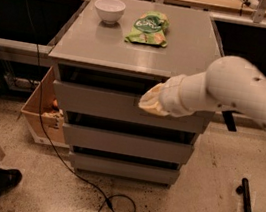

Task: Close top drawer

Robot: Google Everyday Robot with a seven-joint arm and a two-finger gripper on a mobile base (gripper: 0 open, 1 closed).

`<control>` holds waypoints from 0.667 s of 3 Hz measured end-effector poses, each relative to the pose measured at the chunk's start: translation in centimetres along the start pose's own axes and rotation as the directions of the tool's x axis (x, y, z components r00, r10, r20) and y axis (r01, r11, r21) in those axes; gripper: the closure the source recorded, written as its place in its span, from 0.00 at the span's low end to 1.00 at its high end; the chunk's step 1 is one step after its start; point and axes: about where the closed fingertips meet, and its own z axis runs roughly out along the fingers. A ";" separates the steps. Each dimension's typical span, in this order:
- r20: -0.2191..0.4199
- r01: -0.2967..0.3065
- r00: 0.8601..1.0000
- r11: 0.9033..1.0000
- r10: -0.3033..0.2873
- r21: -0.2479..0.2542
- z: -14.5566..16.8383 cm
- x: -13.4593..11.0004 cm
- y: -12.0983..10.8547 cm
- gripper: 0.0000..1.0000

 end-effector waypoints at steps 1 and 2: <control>-0.067 0.012 0.998 0.998 -0.007 0.068 -6.5 1.2 -2.2 1.00; -0.070 0.012 0.998 0.997 -0.008 0.070 -6.9 1.1 -2.3 0.82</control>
Offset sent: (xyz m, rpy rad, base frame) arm -0.0053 -0.0430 0.0397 -0.0476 -0.0407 -0.0524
